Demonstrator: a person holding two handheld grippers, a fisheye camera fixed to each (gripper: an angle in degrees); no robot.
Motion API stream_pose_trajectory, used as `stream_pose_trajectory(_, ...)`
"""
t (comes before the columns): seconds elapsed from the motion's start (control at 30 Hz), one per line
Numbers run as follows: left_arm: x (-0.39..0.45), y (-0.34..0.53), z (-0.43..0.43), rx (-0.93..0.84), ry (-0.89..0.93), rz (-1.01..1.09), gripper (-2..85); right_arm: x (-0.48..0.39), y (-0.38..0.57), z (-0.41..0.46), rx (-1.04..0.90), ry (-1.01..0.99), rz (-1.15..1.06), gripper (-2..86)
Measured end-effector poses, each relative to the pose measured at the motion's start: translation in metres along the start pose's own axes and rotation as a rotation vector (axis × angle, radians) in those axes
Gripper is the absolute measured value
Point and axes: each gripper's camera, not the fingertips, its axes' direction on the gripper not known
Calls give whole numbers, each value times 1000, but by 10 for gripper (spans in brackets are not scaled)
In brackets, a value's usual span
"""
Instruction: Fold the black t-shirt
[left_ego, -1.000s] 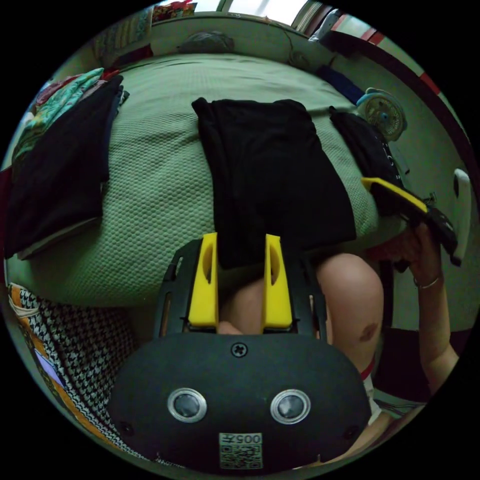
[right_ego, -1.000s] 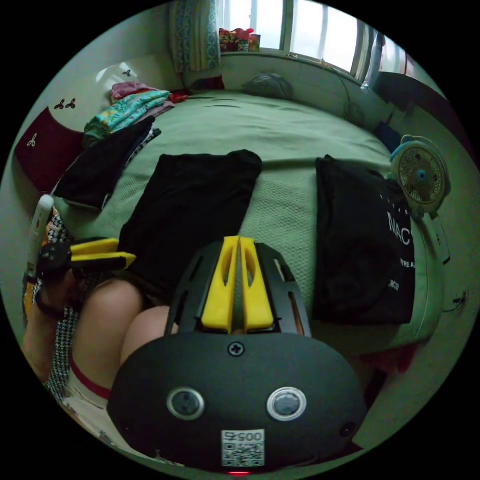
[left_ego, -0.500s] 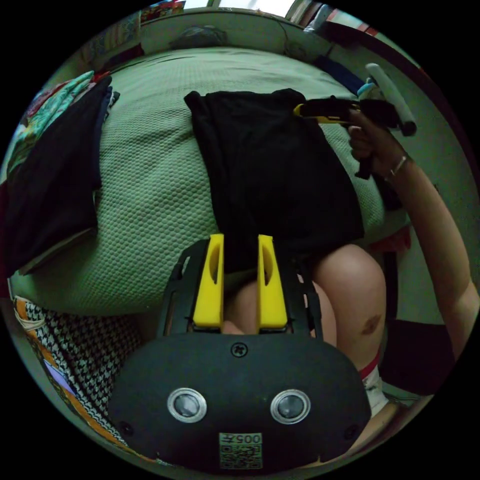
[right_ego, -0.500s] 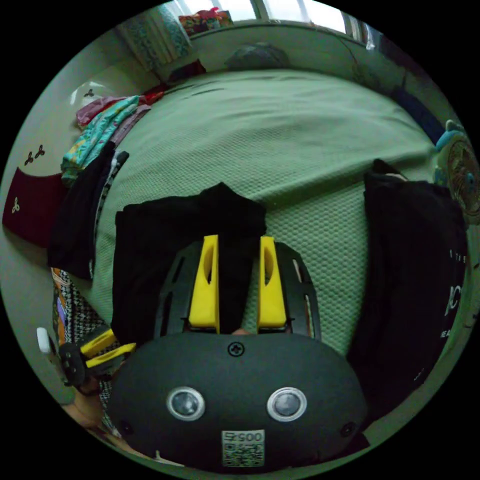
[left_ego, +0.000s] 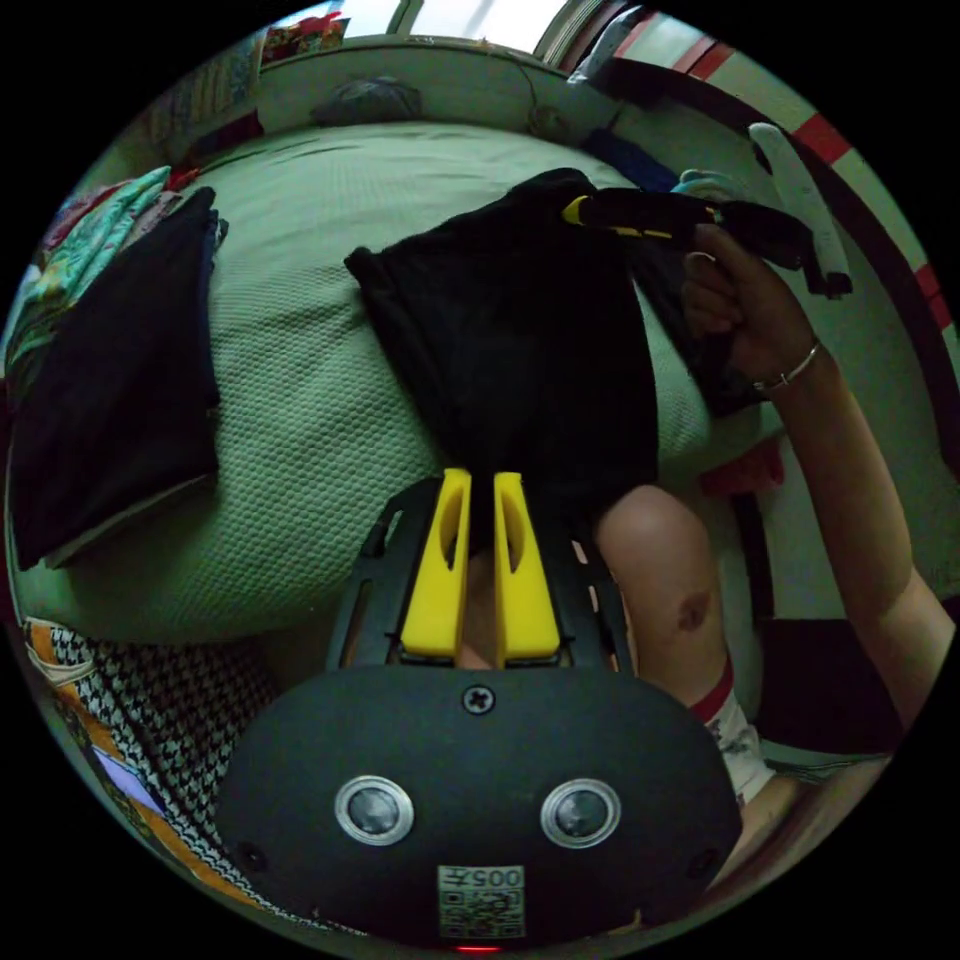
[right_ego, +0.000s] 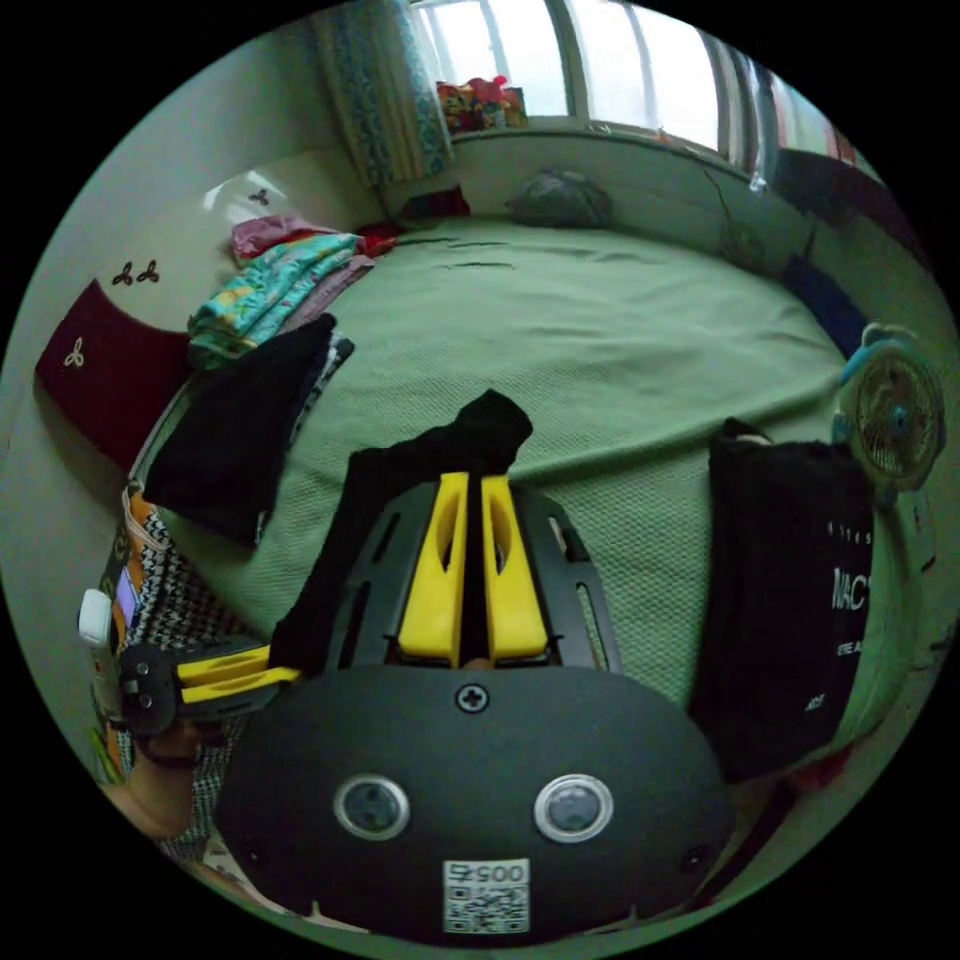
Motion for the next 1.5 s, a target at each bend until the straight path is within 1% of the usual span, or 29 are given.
stream_pose_trajectory(0.17, -22, 26, -57, 68, -29, -26, 50, -72, -10, -32, 98, -17, -98, -12)
stream_pose_trajectory(0.3, -43, 47, -116, 139, -108, -33, 50, -117, -19, -49, 169, -38, -155, -12)
stream_pose_trajectory(0.4, -62, 55, -159, 185, -171, -43, 50, -151, -34, -60, 220, -91, -188, -12)
stream_pose_trajectory(0.63, -124, 35, -233, 223, -343, -144, 51, -226, -97, -46, 257, -142, -214, -8)
stream_pose_trajectory(0.73, -154, 11, -232, 193, -407, -176, 53, -247, -122, -15, 225, -138, -191, 8)
stream_pose_trajectory(0.8, -171, -3, -218, 182, -390, -175, 55, -253, -134, 13, 160, -120, -163, 23)
stream_pose_trajectory(0.9, -198, -18, -181, 86, -368, -245, 58, -255, -130, 50, 80, -63, -145, 51)
stream_pose_trajectory(0.97, -204, -21, -167, 69, -368, -275, 58, -259, -101, 68, 13, -110, -202, 60)
stream_pose_trajectory(1.07, -204, -24, -164, 107, -359, -289, 58, -262, -46, 86, -53, -193, -257, 68)
stream_pose_trajectory(1.23, -193, -38, -169, 68, -376, -241, 61, -268, 7, 123, -205, -172, -227, 70)
stream_pose_trajectory(1.37, -181, -37, -171, 48, -410, -267, 54, -262, 27, 124, -209, -176, -249, 59)
stream_pose_trajectory(1.43, -173, -34, -168, 31, -476, -321, 29, -254, 31, 117, -225, -177, -260, 54)
stream_pose_trajectory(1.5, -164, -33, -165, 33, -479, -342, 13, -240, 38, 102, -158, -159, -272, 50)
